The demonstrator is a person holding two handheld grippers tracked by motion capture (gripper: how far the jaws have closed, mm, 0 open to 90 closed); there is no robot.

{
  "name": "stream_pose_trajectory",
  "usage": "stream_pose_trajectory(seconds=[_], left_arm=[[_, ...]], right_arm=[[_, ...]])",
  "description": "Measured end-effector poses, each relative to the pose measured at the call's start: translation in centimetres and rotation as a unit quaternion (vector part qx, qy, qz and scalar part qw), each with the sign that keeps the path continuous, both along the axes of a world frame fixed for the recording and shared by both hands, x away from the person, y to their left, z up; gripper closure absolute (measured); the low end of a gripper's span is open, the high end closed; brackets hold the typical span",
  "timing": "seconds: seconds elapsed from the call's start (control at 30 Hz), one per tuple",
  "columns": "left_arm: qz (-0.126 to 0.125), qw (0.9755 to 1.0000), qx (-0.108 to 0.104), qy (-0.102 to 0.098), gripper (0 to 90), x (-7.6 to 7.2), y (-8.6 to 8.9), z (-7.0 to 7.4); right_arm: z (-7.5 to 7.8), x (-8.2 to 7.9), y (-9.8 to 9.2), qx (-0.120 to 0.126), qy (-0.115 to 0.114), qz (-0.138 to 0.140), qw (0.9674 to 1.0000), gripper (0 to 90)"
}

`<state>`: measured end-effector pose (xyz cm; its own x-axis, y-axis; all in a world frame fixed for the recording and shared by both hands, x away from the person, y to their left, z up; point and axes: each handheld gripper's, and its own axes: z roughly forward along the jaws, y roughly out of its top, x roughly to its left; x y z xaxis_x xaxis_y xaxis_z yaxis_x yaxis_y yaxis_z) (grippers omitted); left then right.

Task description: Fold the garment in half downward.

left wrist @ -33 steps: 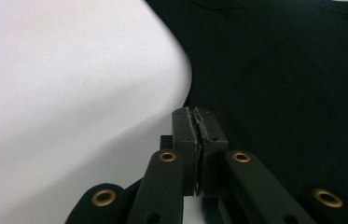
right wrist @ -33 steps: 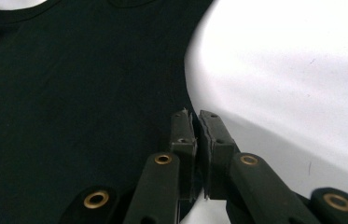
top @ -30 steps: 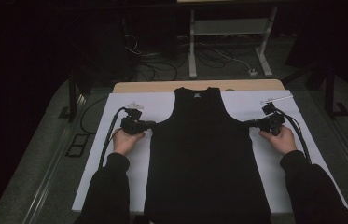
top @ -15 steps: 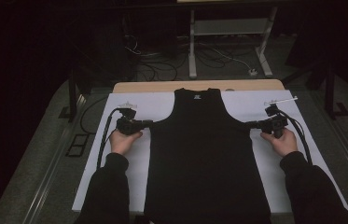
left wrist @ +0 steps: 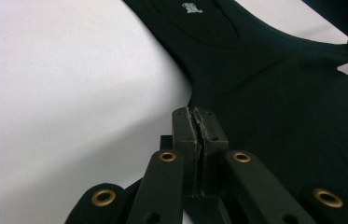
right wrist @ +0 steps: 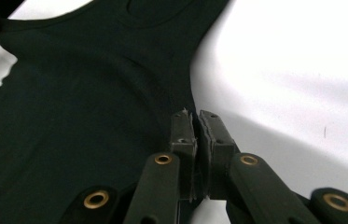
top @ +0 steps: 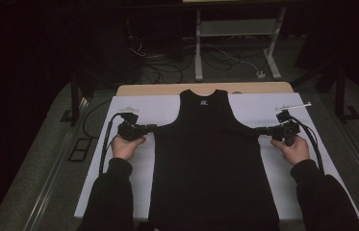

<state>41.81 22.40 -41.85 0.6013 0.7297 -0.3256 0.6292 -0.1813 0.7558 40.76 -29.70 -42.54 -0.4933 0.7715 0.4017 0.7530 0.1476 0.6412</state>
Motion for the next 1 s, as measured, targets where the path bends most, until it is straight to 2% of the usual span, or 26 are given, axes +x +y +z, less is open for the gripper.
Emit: stream_pose_trajectory(seconds=[0.27, 0.47, 0.8, 0.87, 1.0], left_arm=[[0.005, 1.0, -0.008, 0.0, 86.8, -0.6, 0.4, 0.3], [0.0, 1.0, -0.002, 0.003, 86.7, -1.1, 0.6, 0.3], [-0.004, 1.0, -0.008, 0.005, 86.6, -2.0, 0.9, 0.5], [-0.004, 1.0, -0.001, 0.006, 86.6, -2.3, 1.0, 0.4], [-0.007, 1.0, -0.001, 0.005, 86.6, -2.7, 1.0, 0.6]], right_arm=[[0.7, -0.9, -0.5, 0.011, -0.009, -0.001, 0.9999, 83.5], [1.0, -1.5, -0.8, 0.015, -0.01, -0.001, 0.9998, 83.4], [1.5, -2.4, -1.1, 0.023, -0.014, 0.002, 0.9996, 83.3], [1.5, -2.6, -1.1, 0.023, -0.014, 0.003, 0.9996, 83.3], [1.6, -3.0, -1.3, 0.025, -0.014, 0.004, 0.9996, 83.3]])
